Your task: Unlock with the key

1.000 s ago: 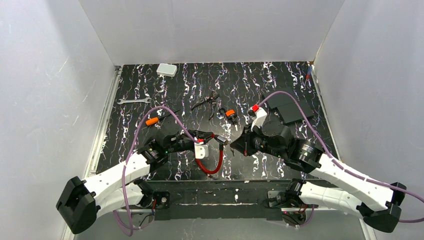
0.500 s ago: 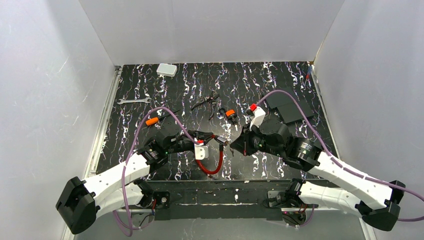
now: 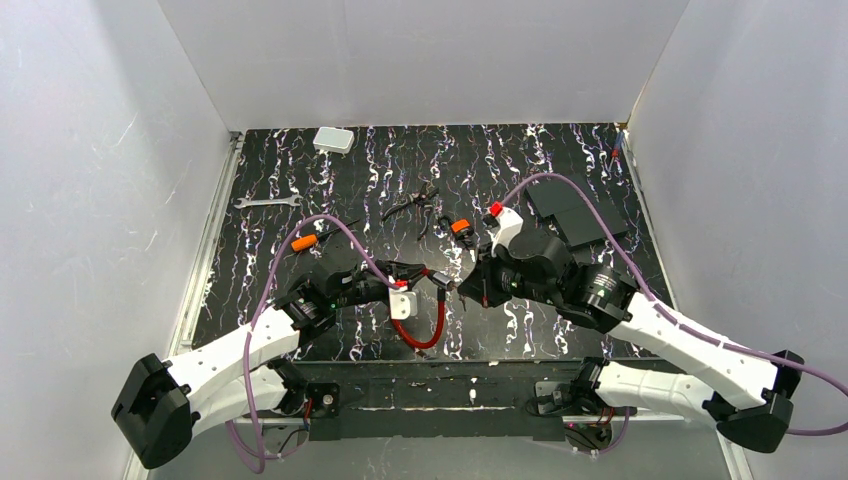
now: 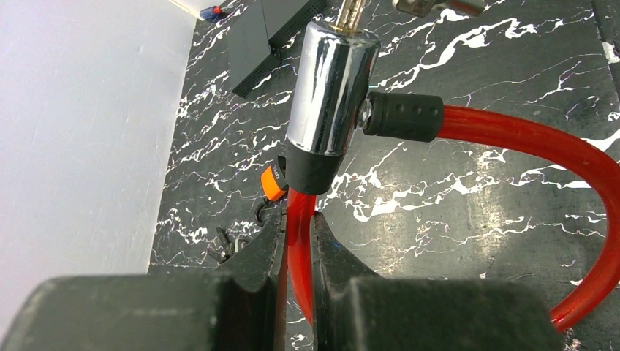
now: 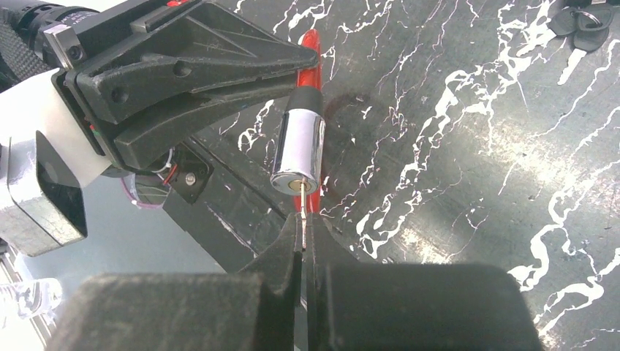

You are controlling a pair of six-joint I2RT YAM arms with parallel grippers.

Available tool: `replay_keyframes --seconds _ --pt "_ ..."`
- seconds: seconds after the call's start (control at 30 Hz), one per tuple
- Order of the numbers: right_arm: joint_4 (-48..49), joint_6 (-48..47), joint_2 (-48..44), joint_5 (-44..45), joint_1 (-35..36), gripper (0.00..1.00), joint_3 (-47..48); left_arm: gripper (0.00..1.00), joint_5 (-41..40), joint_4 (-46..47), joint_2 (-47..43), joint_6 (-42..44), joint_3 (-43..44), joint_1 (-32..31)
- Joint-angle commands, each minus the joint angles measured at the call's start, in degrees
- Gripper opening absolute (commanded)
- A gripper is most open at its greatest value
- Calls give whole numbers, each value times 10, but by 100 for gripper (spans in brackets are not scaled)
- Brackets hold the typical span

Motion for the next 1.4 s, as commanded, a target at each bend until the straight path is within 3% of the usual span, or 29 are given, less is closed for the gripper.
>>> replay_keyframes --seconds 0.0,0.53,0.77,1.0,1.37 --pt "-24 -14 18 -12 1 1 42 0 6 18 -19 7 -2 -6" --pt "-18 11 41 -24 -1 1 53 0 0 18 -25 11 -2 -8" --pt "-50 26 55 25 -4 1 63 0 0 17 -28 11 -3 -9" --pt "-22 42 62 -9 -11 1 58 0 -1 18 -30 14 -3 -10" --pt "-17 39 56 11 -15 1 48 0 -4 18 -33 9 -2 -11"
